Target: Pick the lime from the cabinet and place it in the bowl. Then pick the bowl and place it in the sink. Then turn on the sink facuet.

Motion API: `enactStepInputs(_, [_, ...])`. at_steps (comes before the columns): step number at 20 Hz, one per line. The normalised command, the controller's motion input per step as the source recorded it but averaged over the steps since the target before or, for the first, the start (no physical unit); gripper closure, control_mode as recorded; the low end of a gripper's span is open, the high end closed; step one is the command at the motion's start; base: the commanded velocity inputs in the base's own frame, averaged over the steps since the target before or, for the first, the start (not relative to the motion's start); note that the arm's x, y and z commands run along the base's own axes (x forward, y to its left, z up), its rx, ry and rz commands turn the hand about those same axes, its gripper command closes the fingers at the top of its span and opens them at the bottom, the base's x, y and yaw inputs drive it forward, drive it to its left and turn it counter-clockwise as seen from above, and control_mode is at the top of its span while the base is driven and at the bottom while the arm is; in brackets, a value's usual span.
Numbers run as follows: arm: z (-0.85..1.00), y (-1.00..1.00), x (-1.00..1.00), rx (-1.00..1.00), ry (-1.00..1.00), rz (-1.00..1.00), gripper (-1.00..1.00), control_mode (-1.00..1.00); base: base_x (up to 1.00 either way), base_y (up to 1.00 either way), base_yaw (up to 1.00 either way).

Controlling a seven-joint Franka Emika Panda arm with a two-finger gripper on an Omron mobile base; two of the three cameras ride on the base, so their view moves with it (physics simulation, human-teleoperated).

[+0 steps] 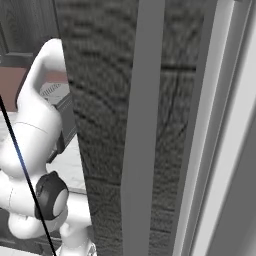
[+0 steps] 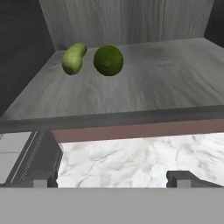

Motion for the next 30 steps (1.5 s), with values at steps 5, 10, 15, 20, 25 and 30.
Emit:
enactStepInputs(5, [0.03,-0.02,0.82,0.0,-0.08,0.0,-1.0,-1.0,0.0,0.0,0.0])
enactStepInputs(10, [0.01,-0.07,0.63,0.0,-0.08,0.0,-1.0,-1.0,0.0,0.0,0.0])
enactStepInputs(15, [0.0,-0.01,0.54,0.0,0.0,0.0,-1.0,-1.0,0.0,0.0,0.0])
enactStepInputs(20, [0.0,0.0,0.4,0.0,0.0,0.0,-1.0,-1.0,0.0,0.0,0.0])
enactStepInputs(25, [-0.06,0.0,0.53,0.0,0.0,0.0,-1.0,-1.0,0.0,0.0,0.0])
enactStepInputs(30, [-0.12,0.0,0.48,0.0,0.0,0.0,-1.0,-1.0,0.0,0.0,0.0])
